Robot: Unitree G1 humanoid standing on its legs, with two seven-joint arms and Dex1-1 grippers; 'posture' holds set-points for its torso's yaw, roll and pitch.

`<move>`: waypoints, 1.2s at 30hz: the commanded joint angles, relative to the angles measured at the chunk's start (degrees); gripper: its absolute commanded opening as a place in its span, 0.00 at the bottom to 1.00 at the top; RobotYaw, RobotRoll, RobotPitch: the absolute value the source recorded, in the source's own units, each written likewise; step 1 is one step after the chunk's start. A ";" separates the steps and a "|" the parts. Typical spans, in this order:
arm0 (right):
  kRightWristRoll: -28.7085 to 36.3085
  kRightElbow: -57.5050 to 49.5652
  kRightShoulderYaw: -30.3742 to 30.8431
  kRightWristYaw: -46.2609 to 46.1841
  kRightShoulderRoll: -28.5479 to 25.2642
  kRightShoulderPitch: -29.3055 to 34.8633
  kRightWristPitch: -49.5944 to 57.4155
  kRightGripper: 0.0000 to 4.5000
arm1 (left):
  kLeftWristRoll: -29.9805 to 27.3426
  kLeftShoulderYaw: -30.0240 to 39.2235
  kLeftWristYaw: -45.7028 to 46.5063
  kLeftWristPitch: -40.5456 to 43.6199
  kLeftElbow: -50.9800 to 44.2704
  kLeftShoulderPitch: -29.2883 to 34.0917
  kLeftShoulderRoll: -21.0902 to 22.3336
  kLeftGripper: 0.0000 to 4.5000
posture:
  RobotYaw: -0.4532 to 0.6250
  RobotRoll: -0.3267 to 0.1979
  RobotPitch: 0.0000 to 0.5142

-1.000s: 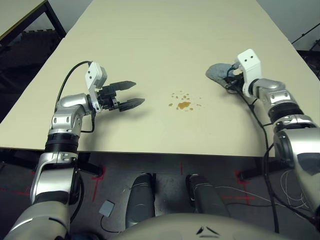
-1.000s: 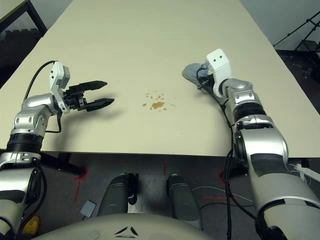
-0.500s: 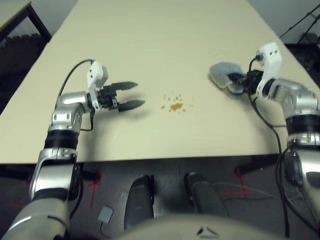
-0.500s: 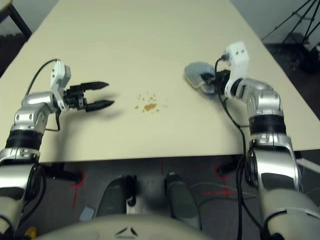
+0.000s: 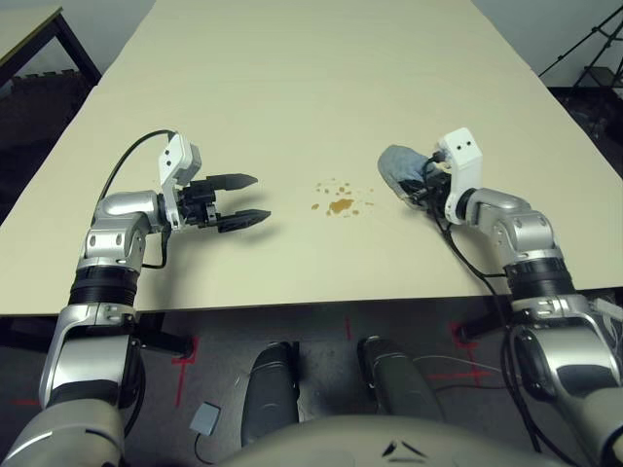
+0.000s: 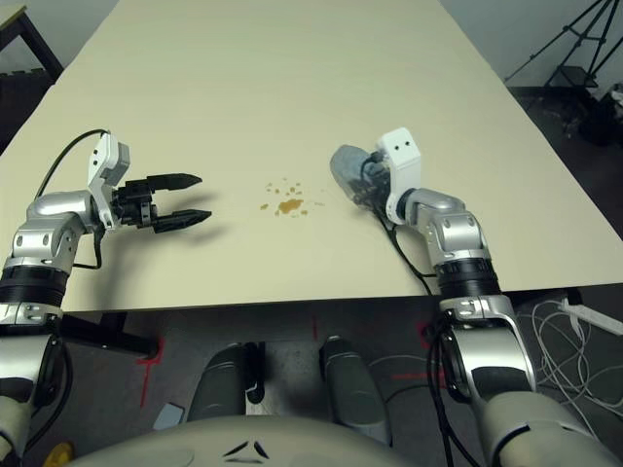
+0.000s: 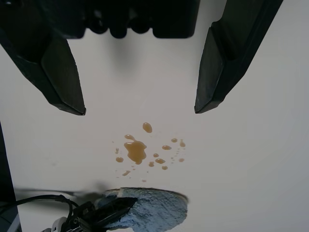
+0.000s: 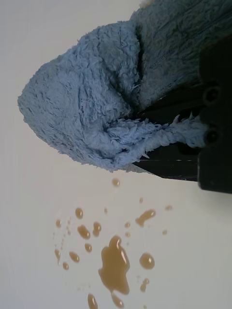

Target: Wipe the water off the table with a rag.

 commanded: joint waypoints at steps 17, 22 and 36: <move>-1.82 -2.22 16.77 7.28 13.05 1.60 4.60 0.00 | -0.53 1.72 1.11 2.02 -4.06 2.93 1.43 1.00 | 0.25 0.62 0.31; -0.98 -5.12 17.98 8.94 13.41 2.37 6.91 0.00 | -0.70 1.70 1.57 2.36 -4.85 3.46 1.23 1.00 | 0.25 0.62 0.31; 1.08 -7.97 16.52 14.86 3.47 0.94 11.70 0.00 | -0.23 0.88 1.72 1.76 -3.33 1.96 -0.03 1.00 | 0.22 0.62 0.29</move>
